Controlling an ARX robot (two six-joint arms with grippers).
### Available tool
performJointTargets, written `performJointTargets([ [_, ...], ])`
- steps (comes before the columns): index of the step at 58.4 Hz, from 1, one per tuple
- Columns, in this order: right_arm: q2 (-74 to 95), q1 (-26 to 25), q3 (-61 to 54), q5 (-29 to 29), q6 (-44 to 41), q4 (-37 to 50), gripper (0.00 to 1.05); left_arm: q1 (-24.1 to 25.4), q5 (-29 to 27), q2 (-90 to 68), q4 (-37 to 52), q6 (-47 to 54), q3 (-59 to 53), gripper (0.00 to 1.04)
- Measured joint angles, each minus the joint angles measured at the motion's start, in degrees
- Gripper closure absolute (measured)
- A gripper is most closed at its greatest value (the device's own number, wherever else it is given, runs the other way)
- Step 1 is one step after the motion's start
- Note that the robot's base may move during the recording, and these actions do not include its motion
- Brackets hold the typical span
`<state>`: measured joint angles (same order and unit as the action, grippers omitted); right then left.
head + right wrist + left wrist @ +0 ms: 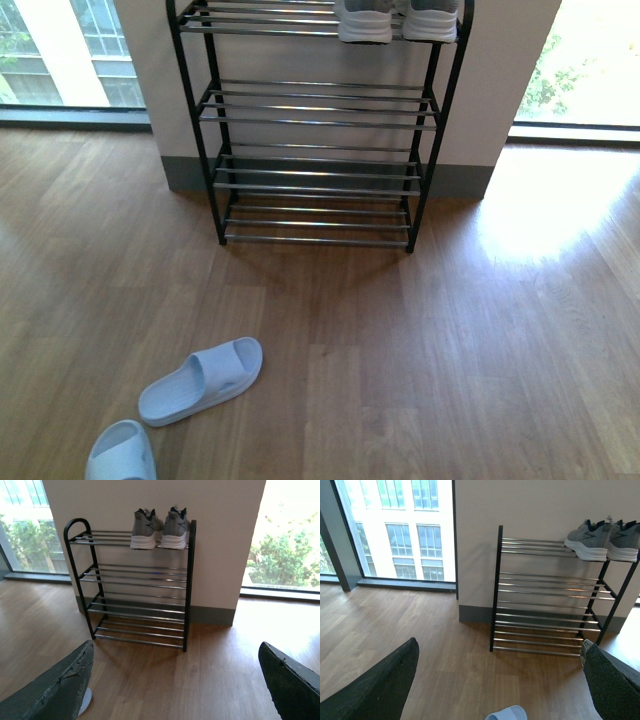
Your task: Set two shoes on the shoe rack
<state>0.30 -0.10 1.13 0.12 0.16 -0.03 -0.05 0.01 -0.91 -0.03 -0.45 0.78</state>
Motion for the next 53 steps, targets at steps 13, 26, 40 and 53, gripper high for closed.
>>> performJointTargets([
  [13,-0.11,0.00,0.00,-0.11,0.00,0.00,0.09,0.00,0.00,0.00,0.00,0.00,0.00,0.09],
  [26,-0.09,0.00,0.00,-0.28,0.00,0.00,0.09,-0.04,-0.20,0.00,0.00,0.00,-0.02,0.09],
  [40,-0.02,0.00,0.00,-0.31,0.00,0.00,0.09,-0.04,-0.11,0.00,0.00,0.00,-0.02,0.09],
  [53,-0.15,0.00,0.00,-0.28,0.00,0.00,0.09,-0.04,-0.11,0.00,0.02,0.00,-0.02,0.09],
])
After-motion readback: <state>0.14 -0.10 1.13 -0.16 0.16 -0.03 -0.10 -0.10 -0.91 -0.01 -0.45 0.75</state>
